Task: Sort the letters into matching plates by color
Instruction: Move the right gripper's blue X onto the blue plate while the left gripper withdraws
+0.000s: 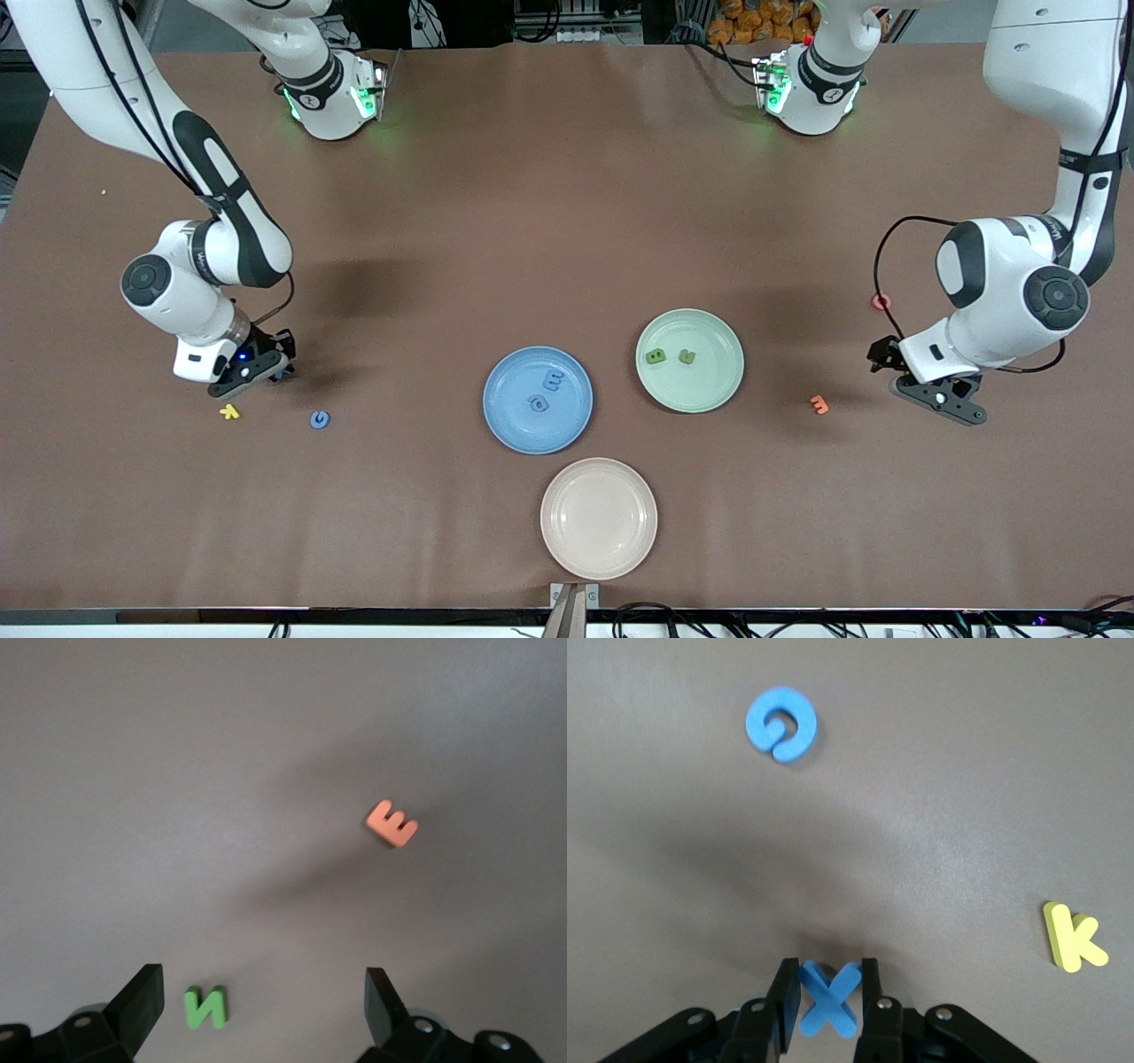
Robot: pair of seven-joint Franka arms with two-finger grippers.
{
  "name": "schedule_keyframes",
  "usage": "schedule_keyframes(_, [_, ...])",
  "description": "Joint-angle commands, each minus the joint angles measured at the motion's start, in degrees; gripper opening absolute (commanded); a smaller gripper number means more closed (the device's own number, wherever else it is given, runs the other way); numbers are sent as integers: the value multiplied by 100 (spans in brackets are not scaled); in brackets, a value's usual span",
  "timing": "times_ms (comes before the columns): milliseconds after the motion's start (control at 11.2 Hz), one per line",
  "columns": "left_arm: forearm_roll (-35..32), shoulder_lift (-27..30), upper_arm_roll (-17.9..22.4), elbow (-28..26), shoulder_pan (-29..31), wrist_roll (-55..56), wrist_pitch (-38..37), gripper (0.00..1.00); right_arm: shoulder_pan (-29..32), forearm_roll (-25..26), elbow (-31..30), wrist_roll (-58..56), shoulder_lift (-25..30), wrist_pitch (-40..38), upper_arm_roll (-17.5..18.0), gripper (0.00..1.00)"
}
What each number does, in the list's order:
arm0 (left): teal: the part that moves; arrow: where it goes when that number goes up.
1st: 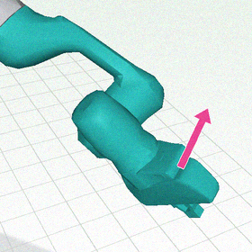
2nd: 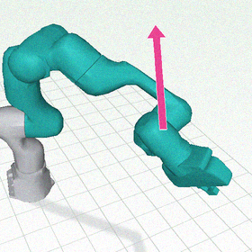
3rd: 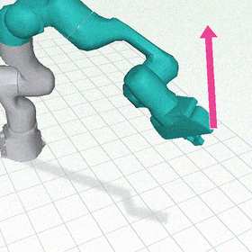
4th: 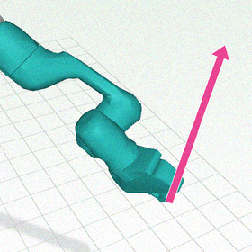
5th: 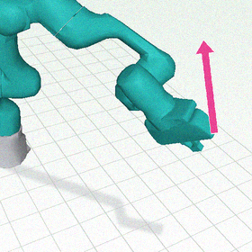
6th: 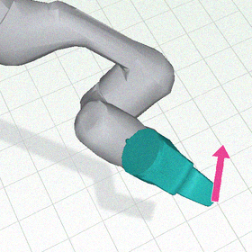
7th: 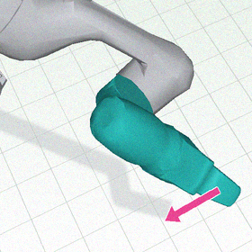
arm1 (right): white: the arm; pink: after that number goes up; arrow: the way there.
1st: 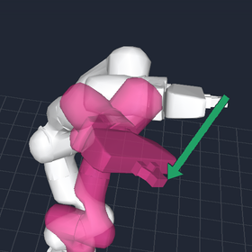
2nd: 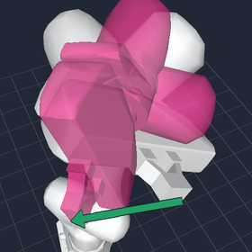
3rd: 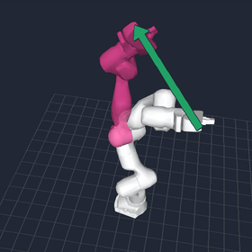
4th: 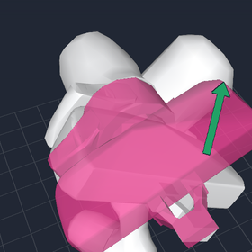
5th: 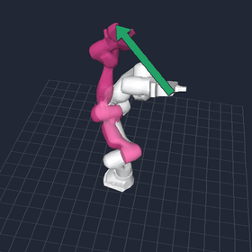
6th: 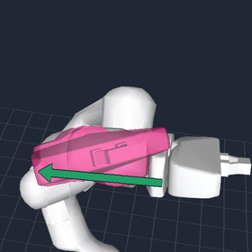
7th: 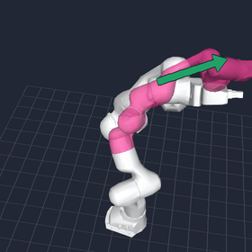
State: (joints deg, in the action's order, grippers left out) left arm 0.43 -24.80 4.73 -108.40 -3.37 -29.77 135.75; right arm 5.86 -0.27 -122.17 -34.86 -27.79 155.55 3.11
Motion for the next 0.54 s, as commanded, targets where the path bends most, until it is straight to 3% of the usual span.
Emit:
schedule_keyframes(0, [439,142,256,-173,56,-835,-57,100,-496,1,430,1818,178,-710,76,19])
schedule_keyframes(446, [782,98,494,-269,134,-1531,-57,100,-1568,-122,1054,4309,-41,-719,93,19])
